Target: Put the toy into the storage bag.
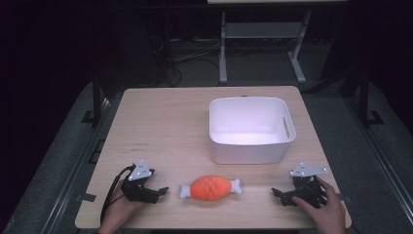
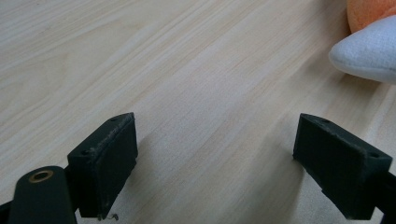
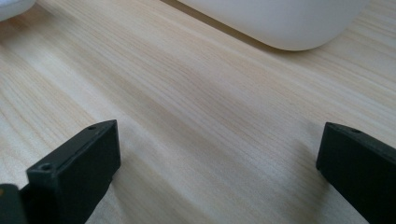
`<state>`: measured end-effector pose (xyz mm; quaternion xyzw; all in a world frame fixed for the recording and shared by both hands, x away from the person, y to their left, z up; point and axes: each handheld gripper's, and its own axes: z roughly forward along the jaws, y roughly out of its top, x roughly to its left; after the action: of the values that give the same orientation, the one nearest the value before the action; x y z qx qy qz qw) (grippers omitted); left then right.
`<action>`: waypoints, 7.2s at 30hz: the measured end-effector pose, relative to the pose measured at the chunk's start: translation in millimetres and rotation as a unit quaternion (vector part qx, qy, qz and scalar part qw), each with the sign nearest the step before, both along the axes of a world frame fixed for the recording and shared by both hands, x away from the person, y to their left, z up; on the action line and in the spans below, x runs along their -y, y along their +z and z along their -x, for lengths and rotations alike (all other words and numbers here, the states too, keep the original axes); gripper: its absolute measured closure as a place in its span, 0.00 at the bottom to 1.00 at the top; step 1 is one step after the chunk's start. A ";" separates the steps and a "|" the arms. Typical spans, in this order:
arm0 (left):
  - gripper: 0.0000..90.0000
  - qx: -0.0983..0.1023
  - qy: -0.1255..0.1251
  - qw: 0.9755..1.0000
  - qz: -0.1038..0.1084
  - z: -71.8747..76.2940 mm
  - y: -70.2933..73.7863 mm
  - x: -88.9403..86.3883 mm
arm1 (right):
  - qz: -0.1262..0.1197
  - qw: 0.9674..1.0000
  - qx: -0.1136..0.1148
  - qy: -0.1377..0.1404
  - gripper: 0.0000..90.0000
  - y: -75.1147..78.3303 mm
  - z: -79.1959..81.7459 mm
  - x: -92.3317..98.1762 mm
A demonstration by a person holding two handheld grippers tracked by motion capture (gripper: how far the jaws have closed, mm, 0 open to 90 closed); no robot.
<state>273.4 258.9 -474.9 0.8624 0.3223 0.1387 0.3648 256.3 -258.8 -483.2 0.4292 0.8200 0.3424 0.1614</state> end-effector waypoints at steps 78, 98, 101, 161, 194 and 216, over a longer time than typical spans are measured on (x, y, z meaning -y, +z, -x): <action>0.97 -0.098 -0.142 0.985 0.021 2.4 19.9 61.0 | 0.000 1.000 -0.001 -0.004 0.00 0.0 -1.3 -1.6; 0.67 -0.081 -0.109 0.990 0.047 0.7 29.4 57.9 | 0.000 1.000 -0.001 -0.004 0.00 0.0 -1.3 -1.6; 0.55 -0.083 -0.102 0.990 0.055 -2.7 32.8 57.2 | 0.000 1.000 -0.001 -0.004 0.00 0.0 -1.4 -1.6; 0.16 -0.095 -0.135 0.983 0.083 -27.2 21.8 135.5 | 0.000 1.000 -0.001 -0.004 0.00 0.0 -1.4 -1.6; 0.38 -0.121 -0.183 0.973 0.071 -11.9 11.6 151.5 | 0.000 1.000 -0.001 -0.004 0.00 0.0 -1.3 -1.6; 0.45 -0.122 -0.213 0.966 0.078 -13.3 18.2 148.2 | 0.000 1.000 -0.001 -0.004 0.00 0.0 -1.4 -1.6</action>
<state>286.7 110.7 -456.7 0.8904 0.1835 -0.0740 0.4100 257.6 -257.3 -483.2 0.4329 0.8184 0.3413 0.1620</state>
